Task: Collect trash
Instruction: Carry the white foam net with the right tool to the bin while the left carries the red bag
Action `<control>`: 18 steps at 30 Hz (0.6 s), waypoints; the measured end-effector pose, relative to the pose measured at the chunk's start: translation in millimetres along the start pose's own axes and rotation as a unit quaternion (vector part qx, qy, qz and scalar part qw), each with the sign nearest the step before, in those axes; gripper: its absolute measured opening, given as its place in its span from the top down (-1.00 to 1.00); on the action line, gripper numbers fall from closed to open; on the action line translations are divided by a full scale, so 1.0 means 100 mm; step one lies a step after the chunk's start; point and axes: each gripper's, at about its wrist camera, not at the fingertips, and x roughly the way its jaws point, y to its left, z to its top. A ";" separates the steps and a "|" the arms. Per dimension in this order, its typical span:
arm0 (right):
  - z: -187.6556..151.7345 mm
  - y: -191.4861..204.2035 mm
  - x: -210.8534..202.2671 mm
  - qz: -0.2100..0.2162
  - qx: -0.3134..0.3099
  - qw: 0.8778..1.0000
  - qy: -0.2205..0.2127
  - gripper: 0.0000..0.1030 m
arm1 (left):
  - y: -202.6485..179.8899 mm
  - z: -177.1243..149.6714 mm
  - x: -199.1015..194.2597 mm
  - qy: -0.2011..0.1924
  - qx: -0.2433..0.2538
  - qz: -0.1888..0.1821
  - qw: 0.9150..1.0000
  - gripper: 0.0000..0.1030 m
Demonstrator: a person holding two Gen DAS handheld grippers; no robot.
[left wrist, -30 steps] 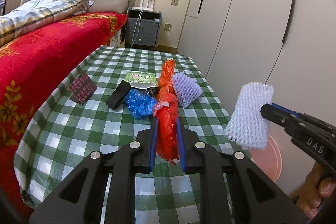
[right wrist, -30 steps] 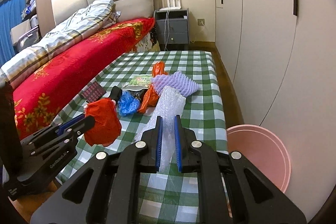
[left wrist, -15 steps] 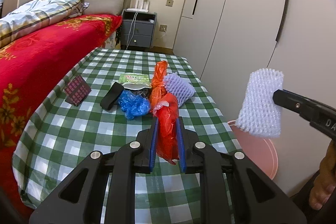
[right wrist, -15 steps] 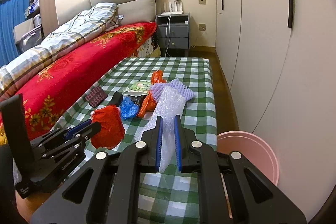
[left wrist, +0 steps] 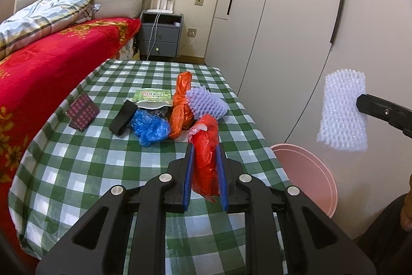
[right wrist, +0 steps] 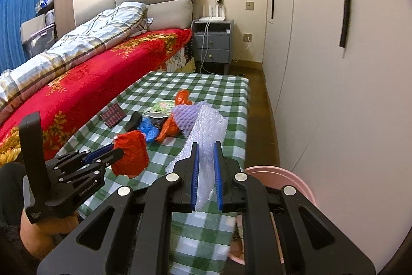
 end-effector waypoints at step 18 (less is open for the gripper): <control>-0.15 -0.47 0.12 -0.067 0.045 0.997 -0.005 0.78 | -0.31 -0.05 0.26 0.016 0.016 -0.019 1.000 0.67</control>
